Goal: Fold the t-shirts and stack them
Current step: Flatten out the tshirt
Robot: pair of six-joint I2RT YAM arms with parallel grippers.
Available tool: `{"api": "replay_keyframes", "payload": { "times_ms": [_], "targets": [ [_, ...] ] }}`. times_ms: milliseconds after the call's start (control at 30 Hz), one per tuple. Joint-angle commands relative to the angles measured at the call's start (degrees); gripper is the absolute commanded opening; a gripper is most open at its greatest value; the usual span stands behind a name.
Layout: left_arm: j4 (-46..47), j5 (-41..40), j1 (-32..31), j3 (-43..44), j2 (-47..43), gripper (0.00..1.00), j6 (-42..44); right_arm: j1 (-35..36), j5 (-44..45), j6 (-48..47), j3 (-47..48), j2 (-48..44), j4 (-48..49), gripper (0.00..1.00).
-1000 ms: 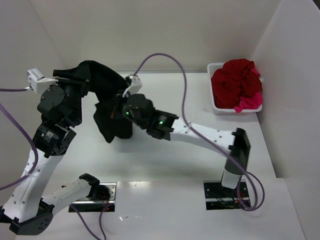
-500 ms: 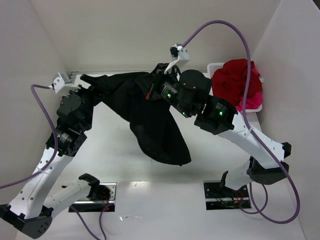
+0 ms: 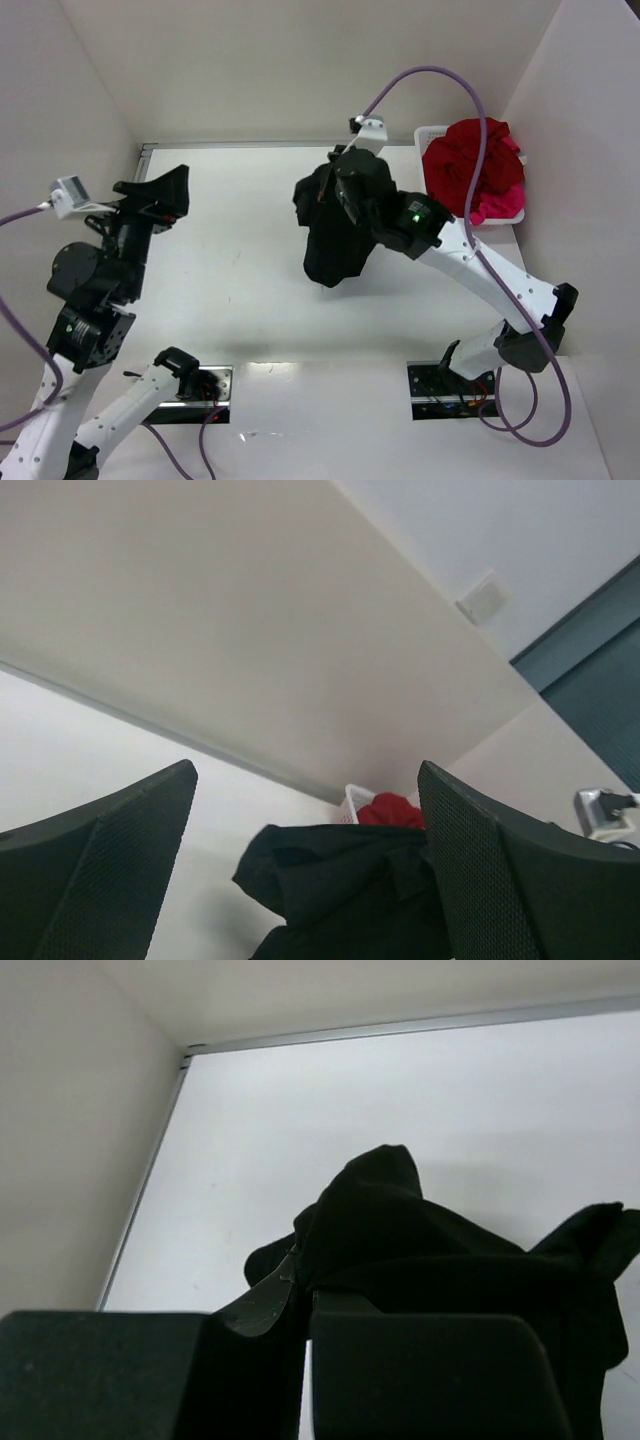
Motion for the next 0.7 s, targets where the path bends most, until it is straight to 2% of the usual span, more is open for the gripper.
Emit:
{"api": "replay_keyframes", "payload": {
  "times_ms": [0,67,100,133,167,200,233,267,300,333,367,400,433,467,533,567,600,633,667],
  "targets": [
    [-0.57,-3.34,0.39,0.2,-1.78,0.99,1.4,-7.81,-7.61,2.43,1.81,-2.32,1.43,0.0],
    [-0.56,-1.51,0.39,-0.42,-0.91,0.99,1.4,-8.44,-12.12,-0.29,5.13,1.44,-0.67,0.0],
    [-1.17,0.15,0.39,-0.42,0.93,0.99,0.62,-8.44,-16.93,-1.35,9.24,2.94,-1.2,0.0],
    [-1.18,0.78,0.39,-0.42,1.99,0.99,0.0,-8.44,-25.86,-1.36,11.37,4.43,-1.21,0.0],
    [-1.87,1.39,0.39,-0.42,2.87,0.99,-0.7,-8.44,-29.69,-0.58,13.14,7.32,-0.51,0.0],
    [-1.88,2.7,0.39,-1.12,4.19,0.99,-1.32,-8.44,-32.68,2.3,15.85,8.56,1.76,0.0],
    [-0.84,3.33,0.39,-1.12,4.2,0.99,-1.32,-9.05,-40.98,3.72,16.92,9.71,3.08,0.0],
    [0.57,3.33,0.39,-1.65,4.2,0.99,-1.33,-9.75,-44.98,5.82,18.06,11.89,4.32,0.0],
    [0.58,3.85,0.39,-1.65,4.72,0.99,-1.33,-12.02,-49.89,12.46,18.42,12.44,6.07,0.0],
    [1.36,3.86,0.39,-1.65,4.73,0.99,-1.33,-13.18,-55.6,17.14,16.77,12.44,14.44,0.0],
    [1.89,3.86,0.39,-1.65,4.73,0.99,-0.72,-13.97,-63.57,20.92,14.93,12.44,18.79,0.0],
    [1.9,3.86,0.39,-2.17,4.73,0.99,-0.71,-13.98,-64.17,22.53,15.61,13.31,19.7,0.0],
    [1.9,3.86,0.39,-2.18,4.73,0.99,-0.71,-13.98,-62.53,20.98,18.49,14.37,11.88,0.0],
    [1.9,3.86,0.39,-2.18,4.73,0.99,-0.71,-13.98,-57.64,19.22,23.56,15.42,7.8,0.0],
    [1.9,3.86,0.39,-2.18,4.73,0.99,-0.71,-13.98,-50.69,14.83,27.63,16.75,0.24,0.0],
    [1.9,3.25,0.39,-2.18,4.73,0.99,-0.1,-13.98,-44.29,13.77,29.4,16.75,-7.89,0.0],
    [1.29,2.46,0.39,-2.18,4.73,0.99,-0.09,-13.98,-32.48,12.54,30.46,16.75,-10.85,0.0],
    [0.59,1.93,0.39,-2.18,4.73,0.99,-0.09,-14.5,-27.06,11.57,29.95,14.84,-13.05,0.0],
    [0.58,1.93,0.39,-2.18,4.73,0.99,0.6,-16.07,-23.7,11.56,25.5,13.42,-14.38,0.0]
  ]
}}
